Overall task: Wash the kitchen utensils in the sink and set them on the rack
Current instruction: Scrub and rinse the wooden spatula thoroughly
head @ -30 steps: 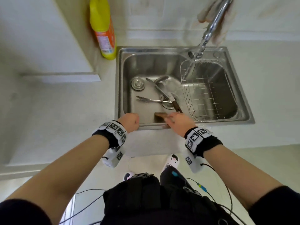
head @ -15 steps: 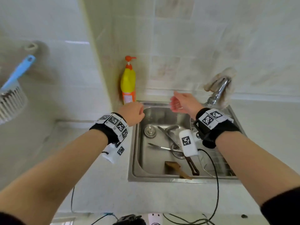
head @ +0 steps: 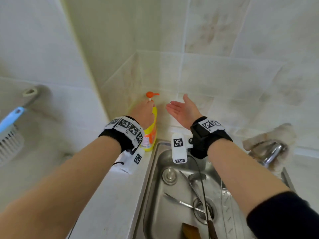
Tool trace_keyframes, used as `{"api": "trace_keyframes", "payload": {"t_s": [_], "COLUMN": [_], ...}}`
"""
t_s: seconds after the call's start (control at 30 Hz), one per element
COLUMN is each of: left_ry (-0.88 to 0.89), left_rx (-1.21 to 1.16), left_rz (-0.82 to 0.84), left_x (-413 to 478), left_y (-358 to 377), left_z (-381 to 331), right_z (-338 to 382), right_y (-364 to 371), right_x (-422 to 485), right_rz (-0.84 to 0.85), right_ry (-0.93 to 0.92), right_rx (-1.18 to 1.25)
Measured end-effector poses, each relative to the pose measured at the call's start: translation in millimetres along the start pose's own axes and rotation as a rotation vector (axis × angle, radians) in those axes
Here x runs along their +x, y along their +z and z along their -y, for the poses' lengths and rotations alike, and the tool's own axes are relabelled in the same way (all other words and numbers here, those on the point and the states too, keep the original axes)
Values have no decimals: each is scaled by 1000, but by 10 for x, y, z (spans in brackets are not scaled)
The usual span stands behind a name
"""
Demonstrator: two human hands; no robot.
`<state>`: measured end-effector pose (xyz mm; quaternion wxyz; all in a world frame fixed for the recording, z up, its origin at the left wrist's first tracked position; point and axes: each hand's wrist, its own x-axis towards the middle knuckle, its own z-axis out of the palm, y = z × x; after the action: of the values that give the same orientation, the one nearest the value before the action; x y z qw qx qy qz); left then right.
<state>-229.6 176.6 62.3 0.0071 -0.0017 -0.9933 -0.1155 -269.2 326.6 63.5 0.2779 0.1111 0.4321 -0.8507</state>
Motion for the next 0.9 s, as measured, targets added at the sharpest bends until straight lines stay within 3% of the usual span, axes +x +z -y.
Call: {"api": "trace_keyframes", "payload": {"t_s": [0.43, 0.9], "left_ry": [230, 452], "left_rx": [-9, -114], "left_rz": [162, 303], "left_x": [-1376, -2445], "left_y": [430, 711], "left_z": [-450, -954], "right_z": [-1174, -1845], "right_y": [-555, -873], "right_x": [-1477, -2573], "right_rz": [-299, -391], "right_ry": [-80, -215], "right_rx": [199, 379]}}
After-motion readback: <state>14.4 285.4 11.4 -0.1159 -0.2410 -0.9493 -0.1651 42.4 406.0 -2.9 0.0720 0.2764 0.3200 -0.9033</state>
